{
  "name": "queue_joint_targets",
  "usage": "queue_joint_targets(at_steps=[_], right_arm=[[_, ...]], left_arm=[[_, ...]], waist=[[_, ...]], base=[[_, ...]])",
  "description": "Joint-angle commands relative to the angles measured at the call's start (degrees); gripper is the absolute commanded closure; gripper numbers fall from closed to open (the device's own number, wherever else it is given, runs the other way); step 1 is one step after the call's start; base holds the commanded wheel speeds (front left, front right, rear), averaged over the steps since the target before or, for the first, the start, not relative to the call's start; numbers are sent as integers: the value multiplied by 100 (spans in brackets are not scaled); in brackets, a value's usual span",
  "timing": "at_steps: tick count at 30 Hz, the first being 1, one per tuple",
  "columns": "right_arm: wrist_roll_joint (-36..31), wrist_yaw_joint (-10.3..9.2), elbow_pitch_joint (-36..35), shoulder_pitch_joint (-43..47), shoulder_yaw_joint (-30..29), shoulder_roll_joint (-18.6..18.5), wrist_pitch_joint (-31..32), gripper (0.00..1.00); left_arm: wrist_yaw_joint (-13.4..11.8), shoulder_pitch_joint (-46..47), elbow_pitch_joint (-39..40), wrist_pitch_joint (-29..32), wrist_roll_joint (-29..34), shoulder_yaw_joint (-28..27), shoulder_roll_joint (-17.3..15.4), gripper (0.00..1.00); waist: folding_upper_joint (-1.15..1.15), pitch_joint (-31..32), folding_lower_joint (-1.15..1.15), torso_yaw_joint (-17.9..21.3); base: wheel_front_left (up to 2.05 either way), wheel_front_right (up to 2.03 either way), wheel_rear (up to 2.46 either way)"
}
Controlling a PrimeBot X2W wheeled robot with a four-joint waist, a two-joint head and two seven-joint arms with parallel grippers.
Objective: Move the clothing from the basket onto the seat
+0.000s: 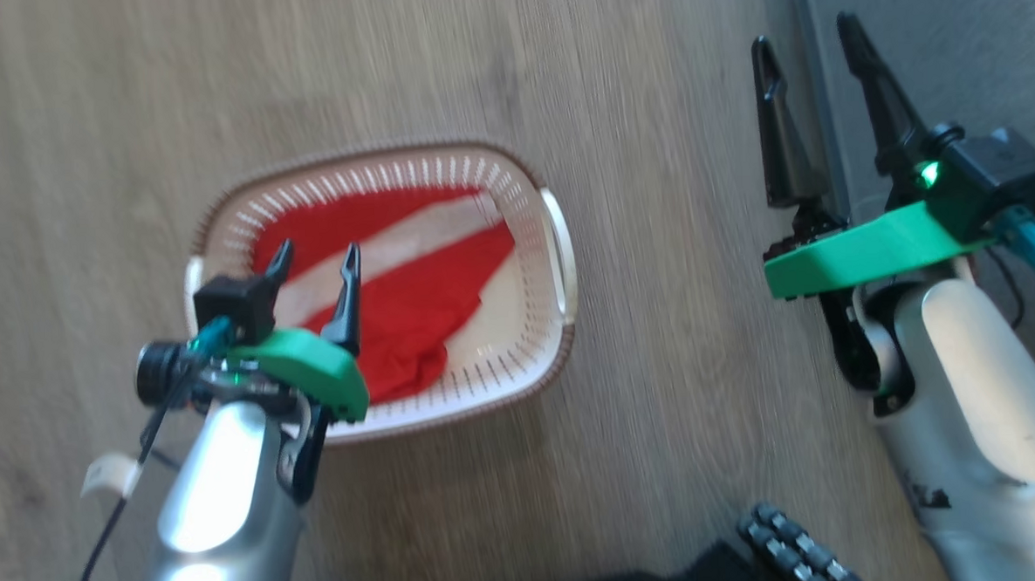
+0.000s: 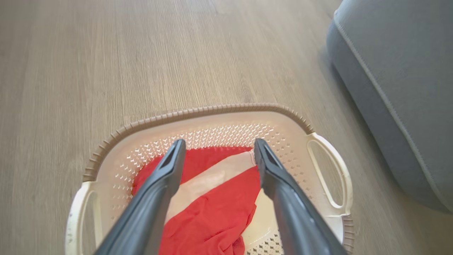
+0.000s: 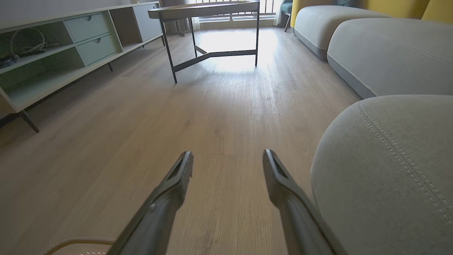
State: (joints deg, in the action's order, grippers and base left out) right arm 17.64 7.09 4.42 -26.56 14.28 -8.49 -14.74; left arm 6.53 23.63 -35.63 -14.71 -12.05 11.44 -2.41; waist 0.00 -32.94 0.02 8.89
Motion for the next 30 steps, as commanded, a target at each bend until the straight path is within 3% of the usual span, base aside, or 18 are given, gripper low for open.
queue_joint_targets(at_steps=[1, 11, 21, 30], right_arm=[[28, 40, -226, -70, 85, -59, -26, 0], [40, 40, -306, -378, 92, 1, -26, 0], [83, 40, -291, -514, 207, 173, -26, 0], [157, 40, -260, -523, 241, 311, -26, 0]], left_arm=[[-9, 222, -141, -29, 117, -71, -47, 0], [21, 1404, -1623, -29, 269, 183, -47, 0], [38, 2473, -3013, 94, 527, 1012, -47, 0], [-200, 3023, -3660, 626, 981, 1552, -144, 0]], waist=[[0, -689, -2, 200], [0, -1535, -2, 407], [0, -1973, -2, 685], [0, -2244, -2, 963]], base=[[0, 0, 0], [0, 0, 0], [0, 0, 0], [0, 0, 0]])
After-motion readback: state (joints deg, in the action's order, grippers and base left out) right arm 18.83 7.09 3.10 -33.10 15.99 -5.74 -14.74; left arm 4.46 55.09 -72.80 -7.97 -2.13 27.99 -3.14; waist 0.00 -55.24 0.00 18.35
